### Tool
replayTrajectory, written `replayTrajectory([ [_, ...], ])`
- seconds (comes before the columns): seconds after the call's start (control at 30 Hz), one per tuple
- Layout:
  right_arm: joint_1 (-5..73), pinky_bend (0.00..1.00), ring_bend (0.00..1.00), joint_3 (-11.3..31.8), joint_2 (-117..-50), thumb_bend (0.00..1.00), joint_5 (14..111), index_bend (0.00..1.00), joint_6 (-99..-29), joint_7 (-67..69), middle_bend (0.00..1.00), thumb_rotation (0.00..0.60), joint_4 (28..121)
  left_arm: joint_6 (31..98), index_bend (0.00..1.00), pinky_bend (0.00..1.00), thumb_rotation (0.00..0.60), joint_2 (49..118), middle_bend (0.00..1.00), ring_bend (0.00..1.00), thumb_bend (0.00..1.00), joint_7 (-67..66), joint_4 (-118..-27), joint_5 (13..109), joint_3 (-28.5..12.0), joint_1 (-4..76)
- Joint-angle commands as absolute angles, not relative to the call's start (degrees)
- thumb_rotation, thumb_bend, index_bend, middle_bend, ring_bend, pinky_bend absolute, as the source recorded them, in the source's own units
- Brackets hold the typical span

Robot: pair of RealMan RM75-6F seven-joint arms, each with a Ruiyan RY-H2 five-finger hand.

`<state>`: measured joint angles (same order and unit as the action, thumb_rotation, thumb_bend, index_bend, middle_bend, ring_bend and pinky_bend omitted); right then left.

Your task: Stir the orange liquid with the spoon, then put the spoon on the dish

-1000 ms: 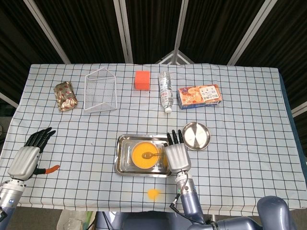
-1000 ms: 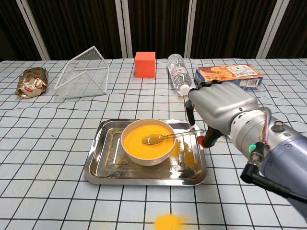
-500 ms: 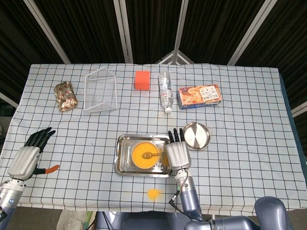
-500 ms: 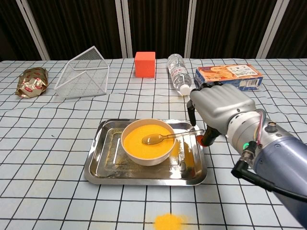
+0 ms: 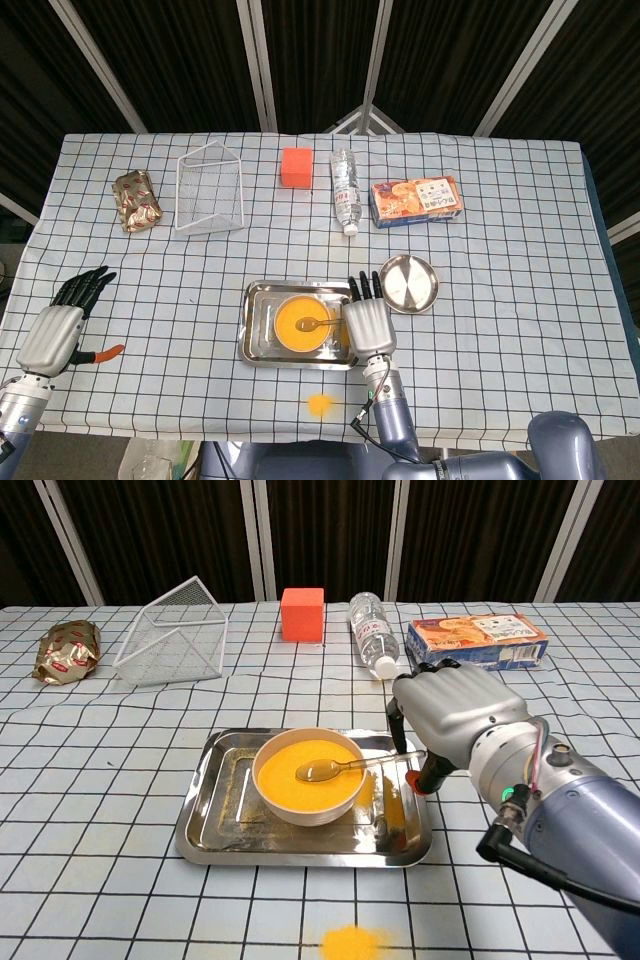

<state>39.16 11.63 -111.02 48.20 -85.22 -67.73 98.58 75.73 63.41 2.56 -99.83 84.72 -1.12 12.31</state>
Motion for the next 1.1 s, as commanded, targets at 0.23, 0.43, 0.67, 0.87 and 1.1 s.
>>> replayTrajectory([
  [0.23, 39.3, 0.00, 0.00, 12.0, -111.3, 0.38, 48.0, 0.52, -85.1, -67.6, 0.15, 0.600, 98.2, 75.5, 0.00, 0.02, 0.600, 63.3, 0.00, 0.00, 0.00, 2.5, -99.9, 84.6, -1.1, 12.3],
  [0.43, 39.4, 0.00, 0.00, 12.0, -111.5, 0.38, 47.9, 0.52, -85.0, -67.5, 0.15, 0.600, 98.1, 75.5, 0.00, 0.02, 0.600, 63.3, 0.00, 0.00, 0.00, 2.4, -100.0, 84.5, -1.1, 12.3],
  [0.67, 39.5, 0.00, 0.00, 12.1, -111.8, 0.46, 47.8, 0.52, -84.9, -67.5, 0.15, 0.600, 97.9, 75.5, 0.00, 0.02, 0.600, 63.3, 0.00, 0.00, 0.00, 2.5, -100.0, 84.5, -1.1, 12.3],
  [0.87, 39.5, 0.00, 0.00, 12.2, -112.0, 0.47, 47.6, 0.52, -84.9, -67.6, 0.15, 0.600, 97.8, 75.5, 0.00, 0.02, 0.600, 63.3, 0.00, 0.00, 0.00, 2.5, -100.0, 84.5, -1.1, 12.4],
  [1.1, 39.7, 0.00, 0.00, 12.3, -112.2, 0.53, 47.7, 0.52, -85.1, -68.0, 0.15, 0.600, 98.1, 75.4, 0.00, 0.02, 0.600, 63.3, 0.00, 0.00, 0.00, 2.5, -100.0, 84.5, -1.2, 12.4],
])
